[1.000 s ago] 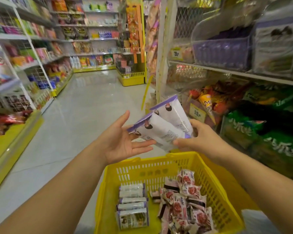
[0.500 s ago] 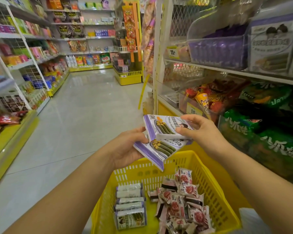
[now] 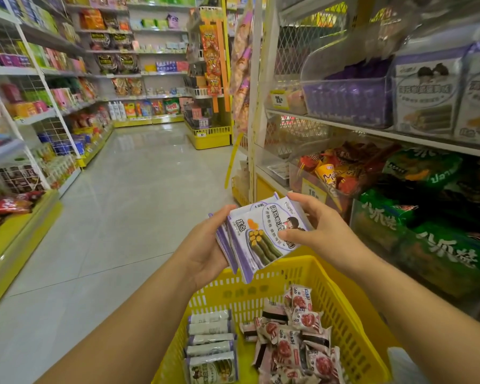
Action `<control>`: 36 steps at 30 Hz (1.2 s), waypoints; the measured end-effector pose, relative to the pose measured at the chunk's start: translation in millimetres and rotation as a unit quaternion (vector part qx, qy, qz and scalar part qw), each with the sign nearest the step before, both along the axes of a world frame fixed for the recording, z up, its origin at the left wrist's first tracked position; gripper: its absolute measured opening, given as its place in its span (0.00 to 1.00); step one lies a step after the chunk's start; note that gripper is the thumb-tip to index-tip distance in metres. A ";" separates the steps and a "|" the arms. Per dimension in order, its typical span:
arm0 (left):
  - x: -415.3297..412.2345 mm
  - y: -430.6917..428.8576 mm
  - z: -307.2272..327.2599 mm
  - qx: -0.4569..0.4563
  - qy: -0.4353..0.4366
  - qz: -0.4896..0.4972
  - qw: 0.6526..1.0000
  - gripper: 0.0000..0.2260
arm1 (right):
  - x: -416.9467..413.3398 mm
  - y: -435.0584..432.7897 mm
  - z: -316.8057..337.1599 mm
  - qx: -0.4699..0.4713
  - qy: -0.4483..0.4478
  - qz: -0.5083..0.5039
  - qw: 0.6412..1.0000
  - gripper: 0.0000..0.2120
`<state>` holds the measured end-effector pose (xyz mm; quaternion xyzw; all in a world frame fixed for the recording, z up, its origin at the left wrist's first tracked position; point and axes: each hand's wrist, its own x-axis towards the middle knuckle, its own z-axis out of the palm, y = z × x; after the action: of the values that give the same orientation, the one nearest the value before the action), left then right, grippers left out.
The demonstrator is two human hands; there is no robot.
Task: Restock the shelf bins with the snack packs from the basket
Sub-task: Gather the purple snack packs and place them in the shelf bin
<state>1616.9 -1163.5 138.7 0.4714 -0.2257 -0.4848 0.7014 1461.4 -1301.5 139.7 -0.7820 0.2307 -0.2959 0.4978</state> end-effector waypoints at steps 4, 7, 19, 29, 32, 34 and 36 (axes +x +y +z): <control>-6.5 -2.3 -1.4 -0.043 -0.044 -0.019 0.998 0.22 | -1.0 -1.5 2.2 -0.002 -0.027 -0.009 1.000 0.35; -11.1 -8.3 -5.8 -0.052 -0.089 0.012 0.995 0.33 | -0.4 -1.0 3.4 -0.003 -0.045 -0.013 0.999 0.35; -38.3 -21.3 39.0 -0.159 -0.057 -0.043 0.985 0.22 | -48.0 8.0 69.9 0.222 -0.127 0.059 0.965 0.23; -111.9 -60.9 117.8 -0.179 -0.200 0.081 0.960 0.39 | -128.3 30.5 187.7 0.045 -0.090 -0.017 0.995 0.26; -132.0 -74.7 148.8 -0.246 -0.213 0.018 0.945 0.33 | -153.0 31.9 224.3 -0.008 -0.122 -0.046 0.992 0.24; -146.7 -85.0 172.2 -0.266 -0.255 -0.024 0.929 0.32 | -168.5 29.5 248.8 -0.076 -0.138 -0.095 0.983 0.18; -158.7 -98.6 195.9 -0.241 -0.287 -0.045 0.926 0.44 | -184.6 25.7 272.7 -0.159 -0.153 -0.138 0.966 0.14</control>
<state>1458.2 -1262.2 334.6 0.3959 -0.5484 -0.2913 0.6766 1276.8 -1275.7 412.3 -0.7573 0.2072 -0.5104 0.3509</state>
